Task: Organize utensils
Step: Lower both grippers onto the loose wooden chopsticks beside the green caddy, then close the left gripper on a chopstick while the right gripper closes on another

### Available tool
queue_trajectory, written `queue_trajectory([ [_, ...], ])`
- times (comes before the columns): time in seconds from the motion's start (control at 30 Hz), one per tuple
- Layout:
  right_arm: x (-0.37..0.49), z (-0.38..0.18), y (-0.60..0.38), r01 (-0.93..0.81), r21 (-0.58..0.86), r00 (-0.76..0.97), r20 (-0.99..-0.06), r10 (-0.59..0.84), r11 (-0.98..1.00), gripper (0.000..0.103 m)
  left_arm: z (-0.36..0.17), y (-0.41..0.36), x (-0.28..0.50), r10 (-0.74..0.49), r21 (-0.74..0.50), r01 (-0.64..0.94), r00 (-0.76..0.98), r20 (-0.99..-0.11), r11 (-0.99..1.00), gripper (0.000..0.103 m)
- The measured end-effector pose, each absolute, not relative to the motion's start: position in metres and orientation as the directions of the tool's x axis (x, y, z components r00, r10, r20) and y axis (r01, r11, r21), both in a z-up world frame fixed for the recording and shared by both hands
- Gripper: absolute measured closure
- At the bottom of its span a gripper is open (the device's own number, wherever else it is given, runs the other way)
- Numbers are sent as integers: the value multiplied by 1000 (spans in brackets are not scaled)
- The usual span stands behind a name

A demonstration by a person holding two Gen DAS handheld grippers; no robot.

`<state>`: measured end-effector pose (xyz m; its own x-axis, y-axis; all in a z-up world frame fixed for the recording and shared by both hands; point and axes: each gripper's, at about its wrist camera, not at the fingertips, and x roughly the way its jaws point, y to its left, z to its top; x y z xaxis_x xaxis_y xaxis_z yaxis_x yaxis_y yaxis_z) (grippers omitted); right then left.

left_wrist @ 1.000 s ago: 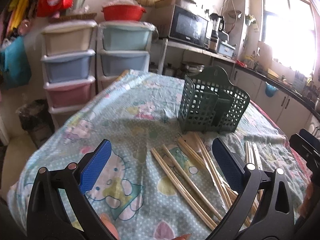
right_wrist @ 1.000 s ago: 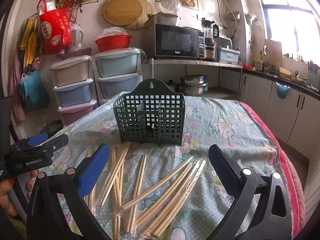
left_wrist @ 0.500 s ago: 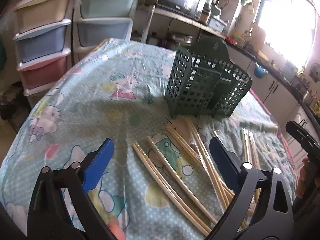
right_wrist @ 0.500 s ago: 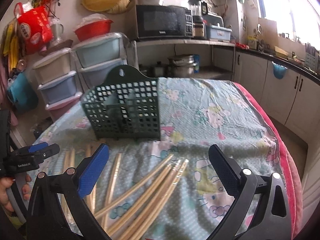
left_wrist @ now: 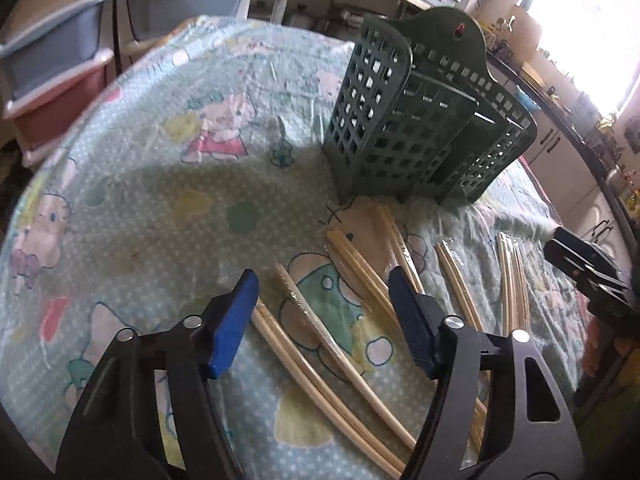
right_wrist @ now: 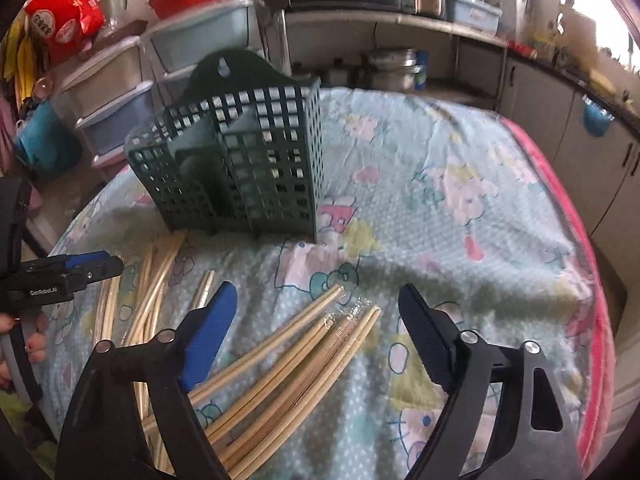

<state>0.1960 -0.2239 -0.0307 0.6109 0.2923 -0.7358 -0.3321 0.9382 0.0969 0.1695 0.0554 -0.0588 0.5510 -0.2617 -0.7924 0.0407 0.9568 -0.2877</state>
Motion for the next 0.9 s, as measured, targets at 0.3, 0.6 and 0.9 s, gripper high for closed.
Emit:
queue_trajectory([
  [0.3,228,-44,-227,-352,173,510,-788,343,920,53,-68,54,182,-282,-307,38,515,-809,951,66],
  [0.6,249,-57,-231,-352,216,445,-817,366,911,71,-72,61,193,-271,-309,8,504,-820,951,74],
  [0.9,256,-66,-232,-368,259,418,-812,408,893,96,-72,64,194,-265,-310,-7,505,-822,951,79],
])
